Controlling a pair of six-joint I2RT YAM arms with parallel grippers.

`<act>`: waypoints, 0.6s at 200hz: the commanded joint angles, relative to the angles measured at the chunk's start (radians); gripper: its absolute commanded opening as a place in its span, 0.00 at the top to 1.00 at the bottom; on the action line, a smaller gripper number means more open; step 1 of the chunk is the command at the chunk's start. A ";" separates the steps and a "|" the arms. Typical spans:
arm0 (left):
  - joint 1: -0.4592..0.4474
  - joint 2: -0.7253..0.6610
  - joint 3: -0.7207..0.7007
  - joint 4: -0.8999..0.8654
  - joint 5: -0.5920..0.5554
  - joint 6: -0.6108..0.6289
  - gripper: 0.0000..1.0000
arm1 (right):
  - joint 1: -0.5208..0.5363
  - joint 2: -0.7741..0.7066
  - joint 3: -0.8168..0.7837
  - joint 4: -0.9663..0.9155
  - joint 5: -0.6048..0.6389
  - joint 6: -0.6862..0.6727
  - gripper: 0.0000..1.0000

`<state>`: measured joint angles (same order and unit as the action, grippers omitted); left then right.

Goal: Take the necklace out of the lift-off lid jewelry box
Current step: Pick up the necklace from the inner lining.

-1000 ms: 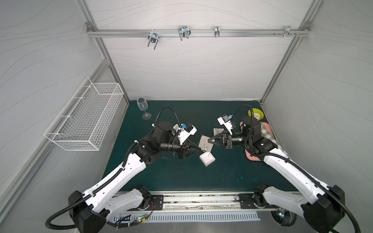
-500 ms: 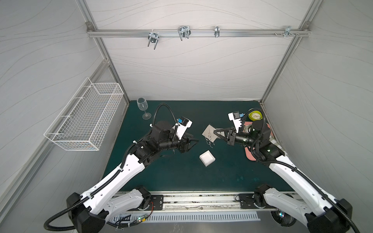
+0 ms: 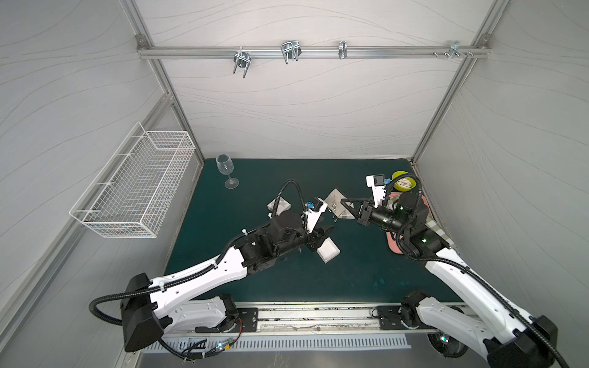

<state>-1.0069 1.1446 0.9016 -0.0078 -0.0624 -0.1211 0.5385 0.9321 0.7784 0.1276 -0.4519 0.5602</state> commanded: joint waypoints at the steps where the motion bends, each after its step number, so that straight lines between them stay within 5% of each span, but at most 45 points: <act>1: -0.025 0.025 0.020 0.145 -0.098 0.083 0.51 | 0.014 -0.020 0.022 0.030 0.029 -0.003 0.97; 120: -0.025 0.154 0.031 0.231 -0.093 0.099 0.53 | 0.032 -0.029 0.032 0.009 0.047 -0.003 0.97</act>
<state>-1.0306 1.2785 0.9016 0.1562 -0.1402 -0.0334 0.5636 0.9211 0.7792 0.1272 -0.4179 0.5598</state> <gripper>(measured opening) 0.487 0.049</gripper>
